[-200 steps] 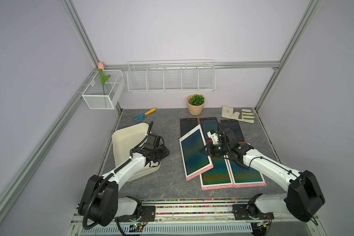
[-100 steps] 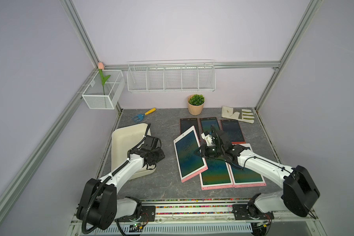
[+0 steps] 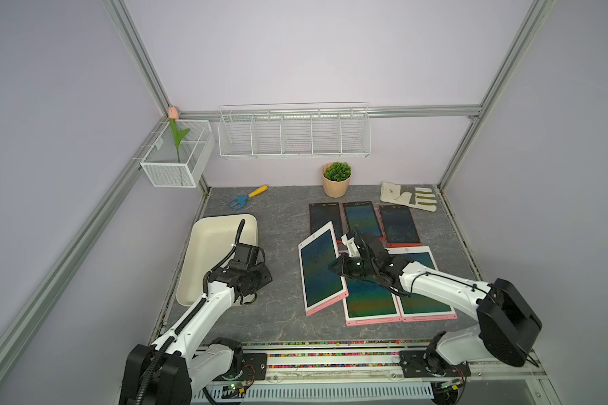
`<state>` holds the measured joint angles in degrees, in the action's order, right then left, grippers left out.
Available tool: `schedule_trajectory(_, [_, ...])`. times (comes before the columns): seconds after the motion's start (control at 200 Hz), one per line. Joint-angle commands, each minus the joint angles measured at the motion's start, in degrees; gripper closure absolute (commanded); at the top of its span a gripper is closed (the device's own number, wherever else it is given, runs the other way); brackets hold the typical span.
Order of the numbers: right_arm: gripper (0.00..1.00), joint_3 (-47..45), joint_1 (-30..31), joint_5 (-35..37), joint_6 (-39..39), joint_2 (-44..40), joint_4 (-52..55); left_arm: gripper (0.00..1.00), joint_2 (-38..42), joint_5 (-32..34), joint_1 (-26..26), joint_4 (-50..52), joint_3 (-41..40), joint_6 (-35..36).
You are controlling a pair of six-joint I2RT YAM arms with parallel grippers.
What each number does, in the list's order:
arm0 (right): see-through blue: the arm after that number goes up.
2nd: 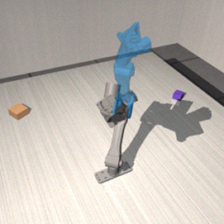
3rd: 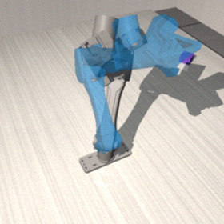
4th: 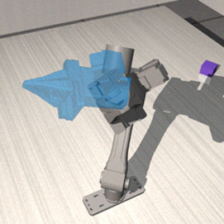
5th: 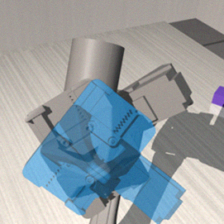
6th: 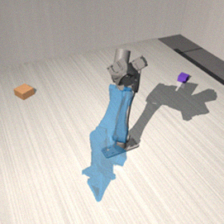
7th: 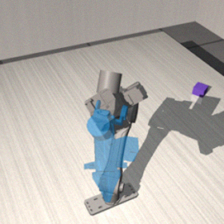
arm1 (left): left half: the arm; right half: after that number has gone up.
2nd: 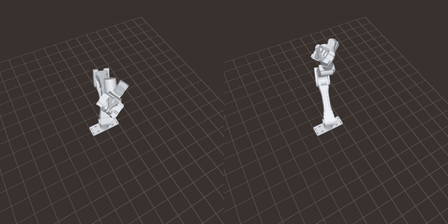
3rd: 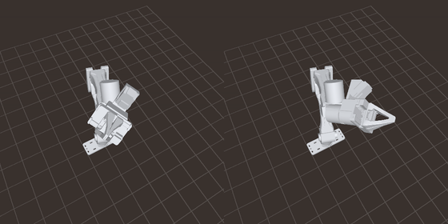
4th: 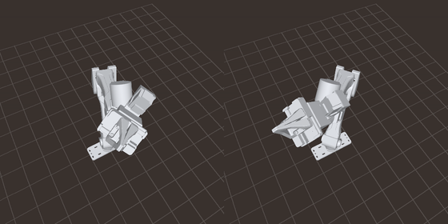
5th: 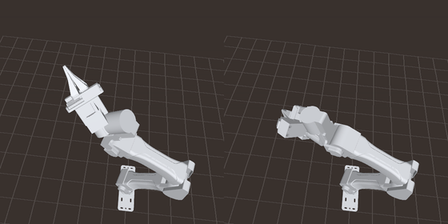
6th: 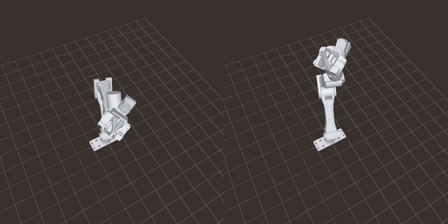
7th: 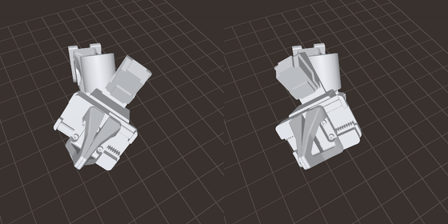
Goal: Take out the writing tablet from the storage box
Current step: Move the storage box to the center of the board, then place the writing tablet at the center of the board.
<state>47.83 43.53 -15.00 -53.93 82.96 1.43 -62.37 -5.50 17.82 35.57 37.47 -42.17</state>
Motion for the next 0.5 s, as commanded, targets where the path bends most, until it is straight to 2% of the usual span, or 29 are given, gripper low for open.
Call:
schedule_trajectory(0.0, [0.93,-1.0,1.1,2.5,-4.4,-0.1,-4.9,0.57,-0.3,-3.5,-0.1,1.9,3.6,2.8])
schedule_trajectory(0.205, [0.93,-1.9,3.0,1.4,-7.1,3.1,-9.3,0.56,-0.6,-3.5,0.8,4.6,8.6,4.1])
schedule_trajectory(0.495, [0.91,-2.8,5.1,3.0,-8.5,5.9,-10.8,0.54,-5.3,-7.4,3.2,-2.9,4.7,2.6])
